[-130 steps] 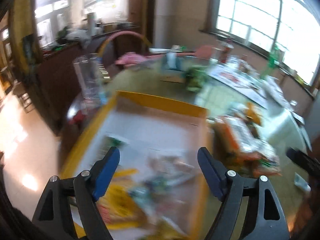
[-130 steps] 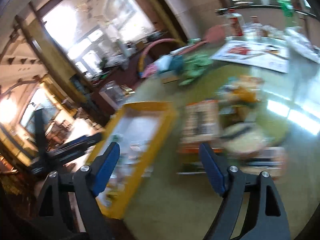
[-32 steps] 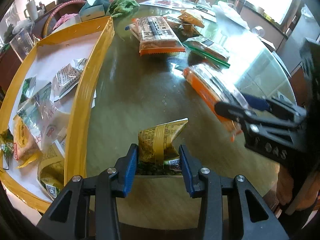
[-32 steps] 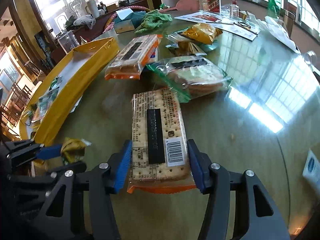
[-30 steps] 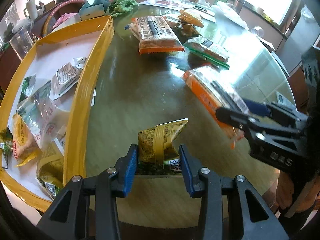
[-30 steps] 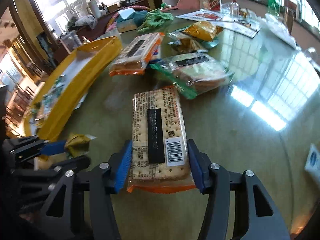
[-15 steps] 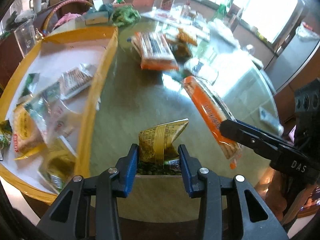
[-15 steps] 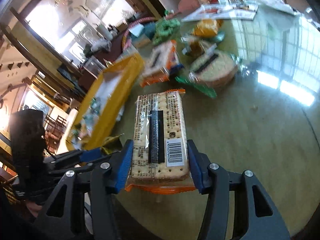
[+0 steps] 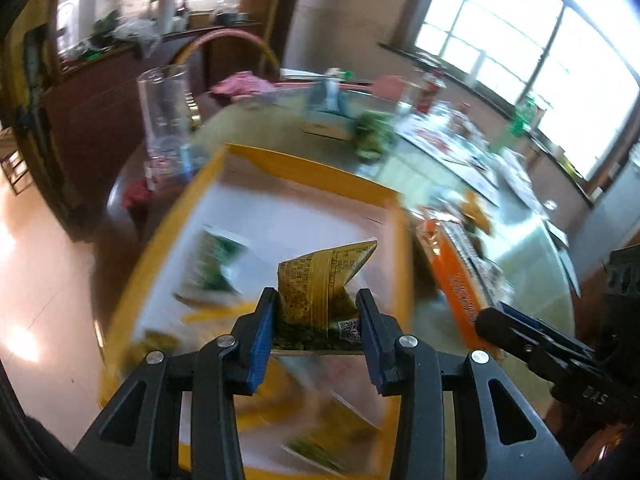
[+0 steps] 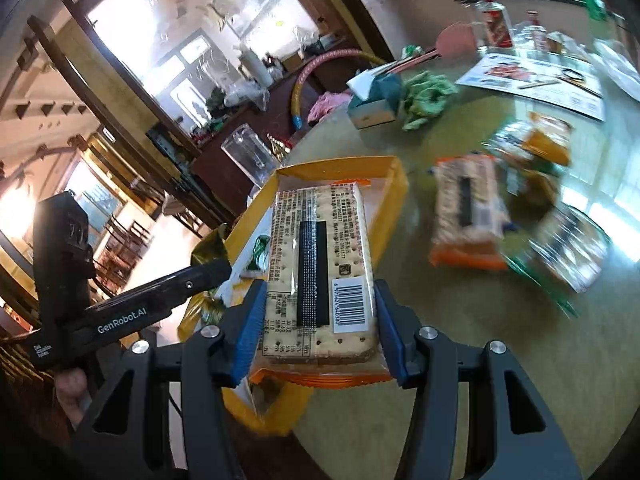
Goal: Organize snacks
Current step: 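Carry both packets over the yellow tray and open both tools to drop them, then reach back to the table and grasp another orange-edged cracker pack with the left tool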
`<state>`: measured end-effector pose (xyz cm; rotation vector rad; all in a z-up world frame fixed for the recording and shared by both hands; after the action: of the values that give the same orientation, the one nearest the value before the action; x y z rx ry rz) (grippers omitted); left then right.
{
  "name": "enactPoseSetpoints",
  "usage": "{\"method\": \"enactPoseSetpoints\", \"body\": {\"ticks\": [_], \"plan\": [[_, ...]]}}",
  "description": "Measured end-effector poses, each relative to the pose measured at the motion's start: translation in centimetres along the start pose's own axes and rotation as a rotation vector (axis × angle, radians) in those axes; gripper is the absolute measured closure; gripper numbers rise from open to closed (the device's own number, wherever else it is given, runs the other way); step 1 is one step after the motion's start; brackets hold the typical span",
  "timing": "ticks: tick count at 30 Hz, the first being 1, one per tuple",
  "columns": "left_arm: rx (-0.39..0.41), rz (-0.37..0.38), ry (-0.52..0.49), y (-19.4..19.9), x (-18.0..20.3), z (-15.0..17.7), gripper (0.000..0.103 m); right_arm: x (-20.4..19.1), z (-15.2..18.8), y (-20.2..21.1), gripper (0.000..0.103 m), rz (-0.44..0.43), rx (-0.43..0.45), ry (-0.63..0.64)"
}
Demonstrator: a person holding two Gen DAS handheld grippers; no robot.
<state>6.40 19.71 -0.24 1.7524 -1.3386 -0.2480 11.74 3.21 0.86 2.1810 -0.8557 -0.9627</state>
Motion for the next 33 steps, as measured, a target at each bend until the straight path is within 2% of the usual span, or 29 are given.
{"method": "enactPoseSetpoints", "body": {"ticks": [4, 7, 13, 14, 16, 17, 18, 21, 23, 26, 29, 33], "plan": [[-0.046, -0.031, 0.032, -2.9, -3.5, -0.7, 0.064, -2.6, -2.4, -4.9, 0.049, 0.018, -0.033, 0.044], [-0.073, -0.035, 0.038, -4.1, -4.8, -0.3, 0.063, -3.5, -2.7, -8.5, 0.049, 0.061, -0.072, 0.082], [-0.100, -0.052, 0.006, -5.9, -5.4, 0.2, 0.063, -2.5, -2.1, -12.2, 0.049, 0.137, -0.111, 0.077], [-0.110, -0.056, 0.003, -6.2, -5.5, 0.2, 0.061, -2.3, -2.0, -12.5, 0.049, 0.140, -0.115, 0.067], [-0.123, -0.055, -0.004, -6.4, -5.6, 0.1, 0.049, -2.1, -2.1, -12.9, 0.048, 0.136, -0.118, 0.051], [-0.136, -0.045, 0.000, -6.5, -5.6, 0.3, 0.039, -2.0, -2.2, -12.8, 0.047, 0.129, -0.110, 0.040], [-0.135, -0.043, 0.008, -6.3, -5.6, 0.3, 0.033, -2.1, -2.2, -12.6, 0.046, 0.113, -0.106, 0.032], [-0.094, -0.055, 0.024, -5.2, -5.7, 0.2, 0.025, -2.6, -2.4, -11.3, 0.036, 0.060, -0.092, 0.008], [-0.058, -0.087, 0.018, -4.0, -5.4, 0.2, 0.024, -2.5, -2.8, -9.3, 0.030, 0.056, -0.051, 0.001], [0.066, -0.131, -0.022, -0.6, -3.6, 0.3, 0.024, -1.5, -2.4, -5.8, 0.025, 0.051, 0.002, 0.004], [0.116, -0.126, -0.076, 1.3, -0.5, 1.3, 0.021, 1.9, -1.1, -2.5, 0.024, 0.126, 0.027, 0.035], [0.062, -0.028, -0.127, 0.6, 4.6, 3.3, 0.021, 8.8, 1.3, 1.2, 0.024, 0.294, 0.043, 0.029]]}}
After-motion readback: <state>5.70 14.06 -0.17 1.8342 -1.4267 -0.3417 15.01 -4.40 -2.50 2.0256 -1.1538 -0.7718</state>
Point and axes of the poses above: each gripper's, at about its wrist camera, not at the fingertips, and y roughly against the way its jaws point, x to its right, z to its underside, the point moved 10 cm from there along -y, roughly the way its jaws point, and after that the axes turned 8 degrees about z, right-handed, at the moved point
